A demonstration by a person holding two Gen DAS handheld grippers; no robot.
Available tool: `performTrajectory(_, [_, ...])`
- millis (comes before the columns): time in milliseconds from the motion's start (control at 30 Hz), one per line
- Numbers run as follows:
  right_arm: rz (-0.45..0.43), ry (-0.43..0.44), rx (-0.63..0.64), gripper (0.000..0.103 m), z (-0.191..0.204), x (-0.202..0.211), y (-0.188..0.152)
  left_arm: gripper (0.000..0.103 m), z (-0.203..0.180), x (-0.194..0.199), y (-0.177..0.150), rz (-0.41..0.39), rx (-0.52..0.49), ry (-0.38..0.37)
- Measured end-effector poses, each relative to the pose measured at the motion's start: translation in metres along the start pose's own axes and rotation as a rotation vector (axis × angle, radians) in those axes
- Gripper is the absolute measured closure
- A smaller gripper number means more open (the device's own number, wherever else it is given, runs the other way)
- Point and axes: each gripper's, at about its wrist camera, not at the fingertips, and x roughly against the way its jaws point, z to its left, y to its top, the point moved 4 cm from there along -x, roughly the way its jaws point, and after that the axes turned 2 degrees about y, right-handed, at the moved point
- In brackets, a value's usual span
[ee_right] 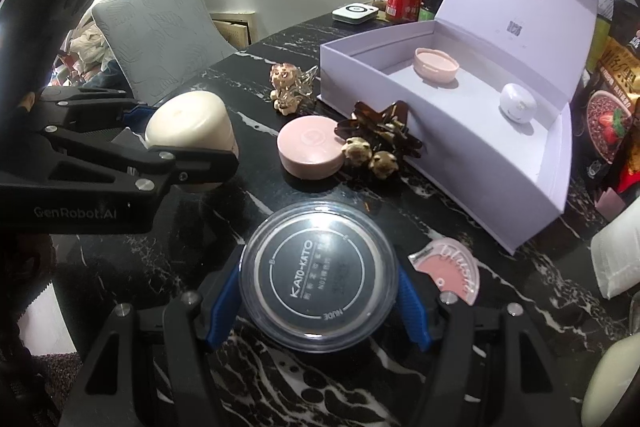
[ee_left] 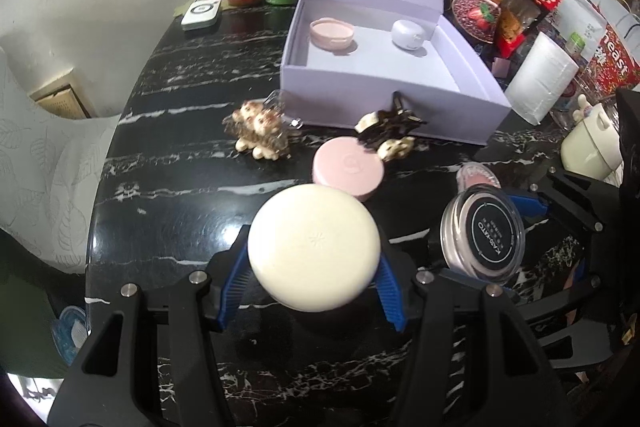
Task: Organize objects
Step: 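Lift the cream jar and clear-lidded jar with both tools toward the box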
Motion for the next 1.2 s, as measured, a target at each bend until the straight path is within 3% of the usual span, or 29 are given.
performTrajectory(367, [-0.040,-0.050,-0.030,0.034,-0.024,0.033,-0.003,0.049,-0.037,0.017,0.022,-0.039,-0.082,-0.004])
performTrajectory(767, [-0.054,-0.116,-0.067,0.034,-0.058,0.060,-0.009,0.049,-0.082,0.017,0.047,-0.050,-0.158,-0.057])
performTrajectory(1200, [-0.084,-0.154,-0.073,0.034,-0.087,0.075,0.008,0.049,-0.097,0.011,0.088,-0.062,-0.201,-0.077])
